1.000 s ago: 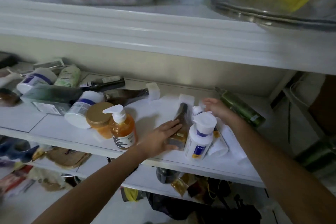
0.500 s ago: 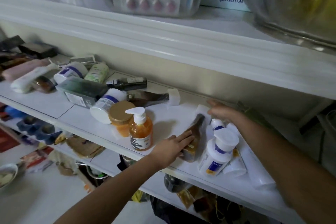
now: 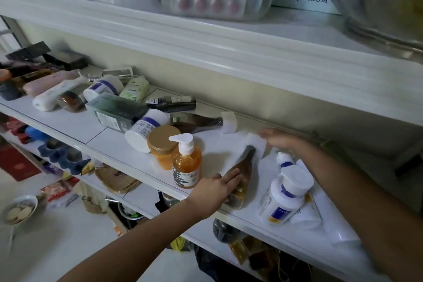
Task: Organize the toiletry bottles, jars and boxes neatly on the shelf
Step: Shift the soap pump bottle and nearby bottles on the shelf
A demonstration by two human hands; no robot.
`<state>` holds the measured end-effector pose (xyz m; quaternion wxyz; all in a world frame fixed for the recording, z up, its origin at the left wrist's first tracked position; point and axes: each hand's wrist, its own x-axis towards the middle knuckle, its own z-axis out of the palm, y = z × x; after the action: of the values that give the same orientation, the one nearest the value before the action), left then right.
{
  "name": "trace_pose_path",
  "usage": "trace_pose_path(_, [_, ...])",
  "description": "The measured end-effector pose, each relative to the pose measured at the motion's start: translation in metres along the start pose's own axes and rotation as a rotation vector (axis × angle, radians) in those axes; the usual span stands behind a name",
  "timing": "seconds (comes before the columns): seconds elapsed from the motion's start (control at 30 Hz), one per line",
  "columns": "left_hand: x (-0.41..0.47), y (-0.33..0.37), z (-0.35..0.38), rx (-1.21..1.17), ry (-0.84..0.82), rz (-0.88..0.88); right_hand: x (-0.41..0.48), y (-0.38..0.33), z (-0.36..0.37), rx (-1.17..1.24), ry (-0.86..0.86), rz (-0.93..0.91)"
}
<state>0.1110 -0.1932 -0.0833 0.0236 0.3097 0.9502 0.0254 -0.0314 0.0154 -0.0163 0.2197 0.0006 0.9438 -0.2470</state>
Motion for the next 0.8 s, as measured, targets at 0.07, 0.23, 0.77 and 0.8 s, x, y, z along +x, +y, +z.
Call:
trace_pose_path(0.07, [0.000, 0.000, -0.002, 0.010, -0.017, 0.009, -0.001, 0.000, 0.001, -0.030, -0.030, -0.024])
trace_pose_path(0.23, [0.004, -0.008, -0.040, 0.059, -0.045, 0.077, -0.001, 0.000, -0.009, -0.109, -0.091, -0.039])
trace_pose_path(0.77, [0.052, -0.201, -0.104, -0.438, -0.114, -0.649, 0.053, -0.029, -0.054, -0.178, -0.096, -0.092])
trace_pose_path(0.8, [0.057, -0.203, -0.100, -0.438, -0.137, -0.636, 0.066, -0.025, -0.054, -0.172, -0.118, -0.075])
